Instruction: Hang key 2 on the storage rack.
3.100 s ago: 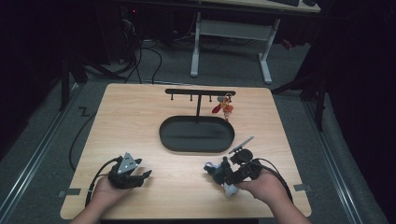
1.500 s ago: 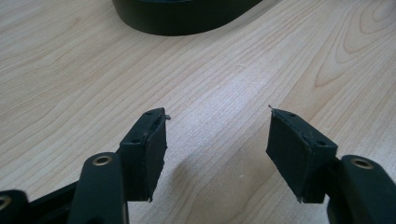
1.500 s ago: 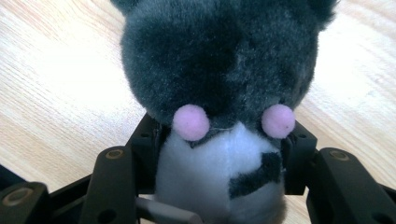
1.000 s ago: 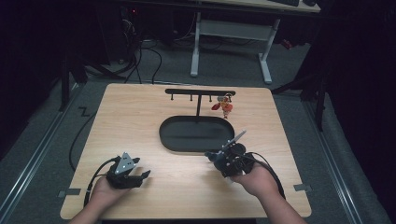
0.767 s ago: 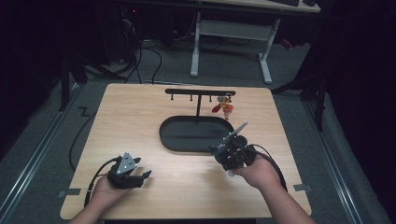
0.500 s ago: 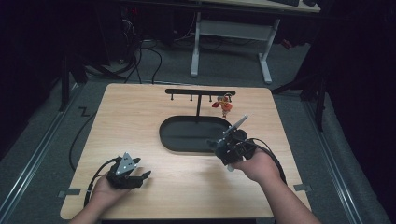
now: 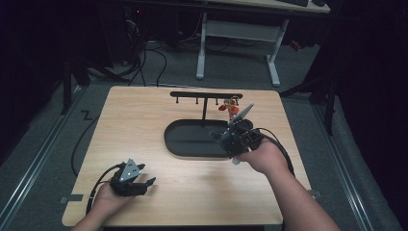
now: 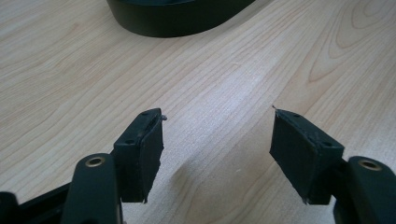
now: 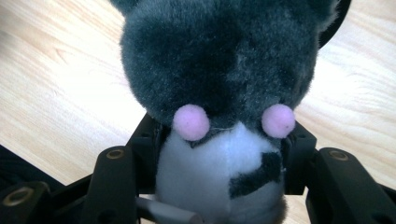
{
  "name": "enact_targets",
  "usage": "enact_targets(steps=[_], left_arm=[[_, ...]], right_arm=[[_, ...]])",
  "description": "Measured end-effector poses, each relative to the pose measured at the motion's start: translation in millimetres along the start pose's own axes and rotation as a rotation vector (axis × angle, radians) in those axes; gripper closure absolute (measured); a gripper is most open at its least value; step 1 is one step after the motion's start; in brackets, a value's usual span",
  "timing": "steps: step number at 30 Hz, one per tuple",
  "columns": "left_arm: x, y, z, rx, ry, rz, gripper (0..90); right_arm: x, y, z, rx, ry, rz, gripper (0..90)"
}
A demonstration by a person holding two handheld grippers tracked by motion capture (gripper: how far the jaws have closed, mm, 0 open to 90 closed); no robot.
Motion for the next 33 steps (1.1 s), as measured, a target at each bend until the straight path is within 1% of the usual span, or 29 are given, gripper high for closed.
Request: enact_targets(steps=[3,4,5,6,9,12,14,18,19,21,24,30,31,33], left_arm=[[1.7,1.9,0.4,-0.013,0.000,0.007,34.9],[2.0,1.8,1.1,-0.010,0.004,0.005,34.9],[1.8,1.4,1.4,-0.007,0.005,0.003,34.8],[1.1,1.0,1.4,-0.007,0.003,0.002,34.9],[-1.5,0.9,0.3,-0.007,-0.010,-0.007,34.3],[-1.6,0.9,0.7,-0.011,-0.007,-0.006,34.3],[-0.8,0.3,1.0,-0.013,-0.004,-0.003,34.3],[0.5,-2.1,1.1,-0.003,0.004,-0.001,34.4],[0.7,-2.5,1.0,-0.002,0.004,0.000,34.4],[0.8,-2.6,0.8,-0.002,0.002,-0.001,34.4],[1.3,-2.1,0.3,-0.005,-0.001,-0.003,34.4],[3.0,-2.6,-0.5,-0.004,0.000,-0.003,34.4],[3.2,-2.9,-0.6,-0.004,0.000,-0.002,34.4],[3.4,-3.3,-0.7,-0.003,0.002,-0.002,34.4]], right_arm=[[4.1,0.7,4.7,-0.001,-0.005,-0.008,46.8],[5.3,1.3,6.6,0.006,-0.002,-0.010,46.9],[6.8,1.5,8.3,0.012,-0.001,-0.008,46.9],[8.4,0.9,9.8,0.005,-0.001,-0.007,46.9],[11.2,1.2,14.4,0.008,0.003,0.001,46.9],[14.7,1.8,18.4,-0.001,0.001,0.008,46.9],[18.0,3.6,21.7,0.003,0.003,0.003,46.9],[25.9,6.2,28.7,0.006,0.007,-0.002,46.8],[27.9,5.8,30.2,-0.013,0.006,-0.003,46.8],[30.7,8.0,34.2,0.000,0.009,-0.010,46.9],[34.7,9.2,40.6,-0.001,0.017,-0.015,46.8],[42.6,11.2,54.2,-0.015,0.030,-0.021,46.8],[44.3,11.3,56.9,-0.024,0.032,-0.026,46.8],[46.1,12.6,60.7,-0.023,0.037,-0.033,46.9]])
Point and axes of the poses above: each handheld gripper's, and its own axes: x roughly backward along the jaws, z roughly out of its top, y roughly to its right, the point moved 6 cm from there along -x, roughly forward along the jaws, and after that the axes turned 5 degrees about -y, right-handed, at the moved point
